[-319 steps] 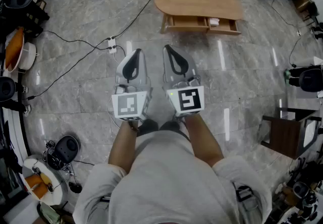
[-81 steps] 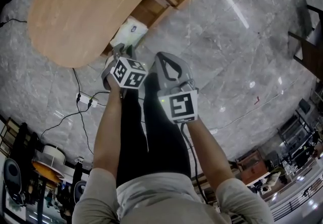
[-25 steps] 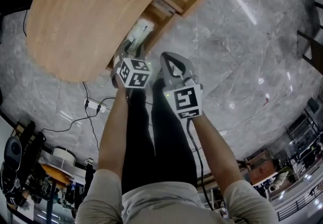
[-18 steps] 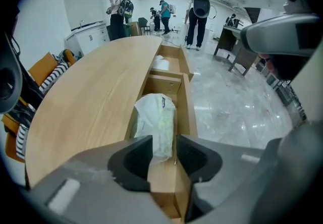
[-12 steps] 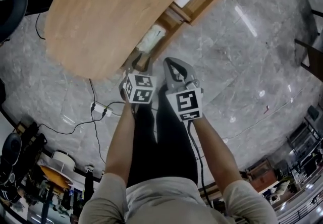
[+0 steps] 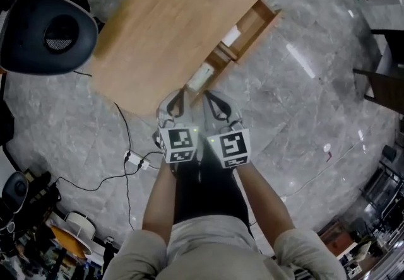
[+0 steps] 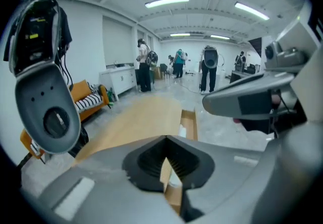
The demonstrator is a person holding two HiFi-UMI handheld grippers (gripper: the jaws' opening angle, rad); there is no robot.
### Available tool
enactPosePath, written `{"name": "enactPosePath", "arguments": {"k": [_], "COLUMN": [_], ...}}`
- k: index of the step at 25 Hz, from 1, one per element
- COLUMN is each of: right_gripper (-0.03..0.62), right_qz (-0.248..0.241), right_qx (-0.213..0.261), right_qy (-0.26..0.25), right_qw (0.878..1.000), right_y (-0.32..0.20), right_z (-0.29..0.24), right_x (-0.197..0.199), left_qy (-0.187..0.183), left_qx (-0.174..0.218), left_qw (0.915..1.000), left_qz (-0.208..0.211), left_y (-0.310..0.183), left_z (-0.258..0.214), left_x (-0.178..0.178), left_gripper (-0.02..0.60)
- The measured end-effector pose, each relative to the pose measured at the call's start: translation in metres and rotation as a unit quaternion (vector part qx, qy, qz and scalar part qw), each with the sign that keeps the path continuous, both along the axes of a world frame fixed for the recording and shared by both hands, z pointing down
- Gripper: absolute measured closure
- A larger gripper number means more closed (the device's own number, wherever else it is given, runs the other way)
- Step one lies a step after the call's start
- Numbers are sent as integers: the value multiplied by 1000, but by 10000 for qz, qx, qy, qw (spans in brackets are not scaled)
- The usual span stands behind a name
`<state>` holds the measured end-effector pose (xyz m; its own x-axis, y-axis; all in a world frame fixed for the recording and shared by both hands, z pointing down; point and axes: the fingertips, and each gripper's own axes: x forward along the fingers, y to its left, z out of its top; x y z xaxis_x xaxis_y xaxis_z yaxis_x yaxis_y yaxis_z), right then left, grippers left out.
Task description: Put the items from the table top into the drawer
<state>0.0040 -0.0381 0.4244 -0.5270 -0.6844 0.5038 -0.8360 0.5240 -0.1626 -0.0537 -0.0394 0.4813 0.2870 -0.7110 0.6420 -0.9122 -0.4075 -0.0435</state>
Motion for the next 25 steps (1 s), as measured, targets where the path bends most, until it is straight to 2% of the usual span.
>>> {"name": "enactPosePath", "arguments": {"k": [6,10,14,19,22,25], "right_gripper": [587,587,588,588,588,588], "right_qz": [205,225,261,406,491,575], "right_qx": [824,1119,1397,1888,2184,2495], "right_qy": [-116,-38,-103,-78,35,91], "right_qw": [9963,9935,9898,9811,9746,9666], "right_y": [-24,-14,3,21,23,20], "right_z": [-95,-150,-203,-271,-308,-347], "right_x": [-17,-27,-30,-21,-13,-6], "left_qy": [282,558,619,1067,1109,1263], "left_qx": [1040,1335,1605,2235,2619,2807], "left_qw": [9942,9894,9851,9688,9587,9514], "left_qz": [63,-80,-34,-125,-2,-20], "left_y": [-28,-8,5,3,2,1], "left_z": [-123,-183,-229,-316,-362,-403], "left_x": [-12,-23,-23,-18,-11,-9], "left_gripper": [561,561,561,561,561,561]}}
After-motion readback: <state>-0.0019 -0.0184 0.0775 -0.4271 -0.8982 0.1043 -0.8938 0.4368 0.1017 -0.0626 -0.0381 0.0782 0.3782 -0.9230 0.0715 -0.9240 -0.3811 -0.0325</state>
